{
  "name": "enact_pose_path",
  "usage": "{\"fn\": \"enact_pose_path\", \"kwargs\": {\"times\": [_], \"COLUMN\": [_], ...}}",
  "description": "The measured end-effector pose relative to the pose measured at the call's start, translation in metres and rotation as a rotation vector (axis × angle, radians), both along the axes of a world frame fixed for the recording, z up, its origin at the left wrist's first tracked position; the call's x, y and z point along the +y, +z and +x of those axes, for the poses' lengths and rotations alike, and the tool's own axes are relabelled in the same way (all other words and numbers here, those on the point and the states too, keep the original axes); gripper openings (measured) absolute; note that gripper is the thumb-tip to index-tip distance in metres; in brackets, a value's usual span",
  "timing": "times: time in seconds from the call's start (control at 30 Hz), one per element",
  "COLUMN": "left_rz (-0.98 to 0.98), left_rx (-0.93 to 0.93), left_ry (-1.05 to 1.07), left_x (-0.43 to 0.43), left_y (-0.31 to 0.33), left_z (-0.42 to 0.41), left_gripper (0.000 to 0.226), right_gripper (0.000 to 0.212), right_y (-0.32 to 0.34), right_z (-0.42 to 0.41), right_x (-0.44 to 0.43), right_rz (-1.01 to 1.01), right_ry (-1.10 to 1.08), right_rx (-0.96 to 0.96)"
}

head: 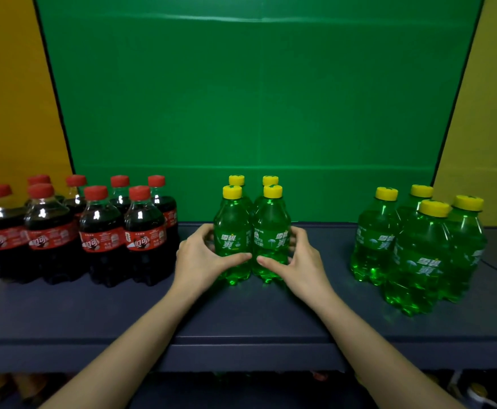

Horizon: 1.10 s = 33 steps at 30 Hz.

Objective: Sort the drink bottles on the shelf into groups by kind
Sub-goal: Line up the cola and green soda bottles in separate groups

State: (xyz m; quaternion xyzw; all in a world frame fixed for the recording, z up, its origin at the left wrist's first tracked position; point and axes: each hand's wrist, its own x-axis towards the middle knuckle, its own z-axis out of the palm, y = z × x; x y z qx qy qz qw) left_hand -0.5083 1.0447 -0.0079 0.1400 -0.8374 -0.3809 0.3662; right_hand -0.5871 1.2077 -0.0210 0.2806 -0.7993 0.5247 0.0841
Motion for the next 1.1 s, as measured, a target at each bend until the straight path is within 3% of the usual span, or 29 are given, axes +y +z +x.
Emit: {"fn": "enact_pose_path", "kwargs": {"times": [0.63, 0.73, 0.9, 1.0, 1.1], "left_rz": [-0.078, -0.158, -0.407, -0.531, -0.54], "left_rx": [-0.022, 0.091, 0.469, 0.481, 0.4], "left_ry": [-0.032, 0.001, -0.075, -0.241, -0.383], "left_x": [0.002, 0.007, 0.022, 0.043, 0.071], "left_y": [-0.008, -0.007, 0.002, 0.0, -0.003], "left_z": [-0.008, -0.001, 0.019, 0.021, 0.015], "left_gripper": [0.075, 0.08, 0.034, 0.01, 0.008], "right_gripper": [0.082, 0.082, 0.042, 0.034, 0.031], "right_y": [-0.005, -0.001, -0.001, -0.004, -0.004], "right_z": [0.004, 0.01, 0.033, 0.048, 0.054], "right_x": [-0.002, 0.006, 0.049, 0.085, 0.123], "right_rz": [0.085, 0.035, -0.082, -0.111, -0.114], "right_ry": [-0.066, -0.027, -0.123, -0.236, -0.377], "right_rx": [0.087, 0.044, 0.176, 0.299, 0.39]}}
